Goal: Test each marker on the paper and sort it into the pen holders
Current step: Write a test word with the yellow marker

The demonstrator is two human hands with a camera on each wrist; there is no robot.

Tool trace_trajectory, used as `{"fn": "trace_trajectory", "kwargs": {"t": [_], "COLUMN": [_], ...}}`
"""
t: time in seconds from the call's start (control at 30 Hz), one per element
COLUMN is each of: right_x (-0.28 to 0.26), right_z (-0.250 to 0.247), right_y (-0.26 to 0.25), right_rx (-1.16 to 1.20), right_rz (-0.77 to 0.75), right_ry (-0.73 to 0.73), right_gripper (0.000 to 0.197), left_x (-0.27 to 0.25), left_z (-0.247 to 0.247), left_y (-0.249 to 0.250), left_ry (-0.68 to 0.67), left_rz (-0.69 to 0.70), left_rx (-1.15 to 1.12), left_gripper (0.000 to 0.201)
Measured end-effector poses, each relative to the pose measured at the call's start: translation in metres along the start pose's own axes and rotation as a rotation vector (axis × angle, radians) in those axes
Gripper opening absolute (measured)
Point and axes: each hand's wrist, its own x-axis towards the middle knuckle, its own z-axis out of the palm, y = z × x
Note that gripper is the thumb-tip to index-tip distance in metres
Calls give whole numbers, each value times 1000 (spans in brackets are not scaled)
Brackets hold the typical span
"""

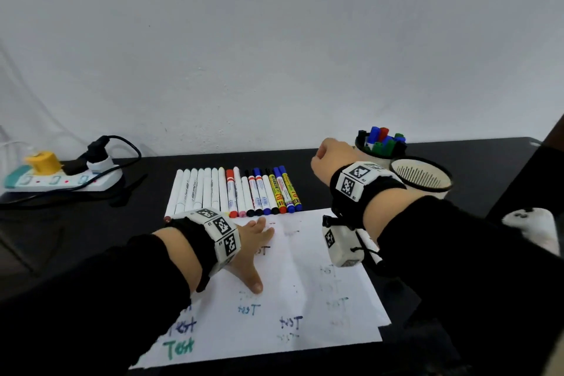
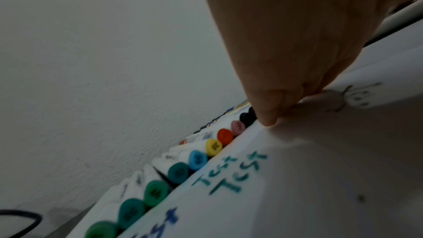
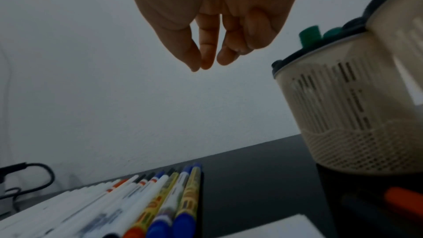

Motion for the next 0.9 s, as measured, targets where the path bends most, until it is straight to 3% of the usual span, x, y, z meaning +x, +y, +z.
{"fn": "trace_trajectory", "kwargs": {"t": [0.37, 0.67, 0.9], "right_x": [15, 37, 35], "right_z": [54, 79, 77], "right_y": [-20, -20, -23], "right_rx": [-78, -303, -385], "right_rz": [67, 104, 131], "right_ry": [-212, -368, -390], "right_gripper": [31, 19, 24], "left_x": [-2, 0, 2], "left_z": [11, 12, 13], "left_y": [-13, -14, -15], "left_ry": [26, 16, 31], "left_rz": [47, 58, 62], "left_rx": [-30, -26, -32], "left_gripper": [111, 111, 112]}}
